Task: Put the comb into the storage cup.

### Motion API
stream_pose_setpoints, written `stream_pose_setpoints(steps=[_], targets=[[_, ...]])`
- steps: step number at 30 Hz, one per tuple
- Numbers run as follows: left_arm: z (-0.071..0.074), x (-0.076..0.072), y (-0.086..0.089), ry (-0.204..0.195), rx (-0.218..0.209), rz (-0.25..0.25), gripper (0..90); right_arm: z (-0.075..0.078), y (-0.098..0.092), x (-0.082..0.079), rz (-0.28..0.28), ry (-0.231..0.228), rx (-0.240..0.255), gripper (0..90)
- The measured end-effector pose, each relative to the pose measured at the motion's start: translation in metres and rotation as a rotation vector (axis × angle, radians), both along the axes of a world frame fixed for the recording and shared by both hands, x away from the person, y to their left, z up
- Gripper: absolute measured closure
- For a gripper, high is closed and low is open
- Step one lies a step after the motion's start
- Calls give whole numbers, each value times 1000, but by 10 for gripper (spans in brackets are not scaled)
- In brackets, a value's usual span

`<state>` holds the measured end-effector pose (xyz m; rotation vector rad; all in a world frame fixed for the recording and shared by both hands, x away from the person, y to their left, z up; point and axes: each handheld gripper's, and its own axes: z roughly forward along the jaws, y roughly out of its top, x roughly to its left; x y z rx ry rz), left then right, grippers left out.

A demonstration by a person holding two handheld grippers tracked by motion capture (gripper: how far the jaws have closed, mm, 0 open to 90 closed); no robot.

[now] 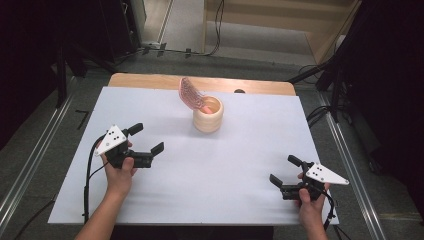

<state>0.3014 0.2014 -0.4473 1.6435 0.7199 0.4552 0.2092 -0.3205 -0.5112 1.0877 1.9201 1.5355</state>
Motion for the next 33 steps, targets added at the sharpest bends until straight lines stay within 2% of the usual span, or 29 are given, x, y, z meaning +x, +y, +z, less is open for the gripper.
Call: stream_pose_setpoints(steps=[12,19,33], targets=[[-9,-16,21,2,-2,29,0,0,1,0,-1,0,-9,0],[-14,-25,36,5,15,54,0,0,1,0,-6,0,-9,0],[-28,-40,59,32,32,96,0,0,1,0,-10,1,-10,0]])
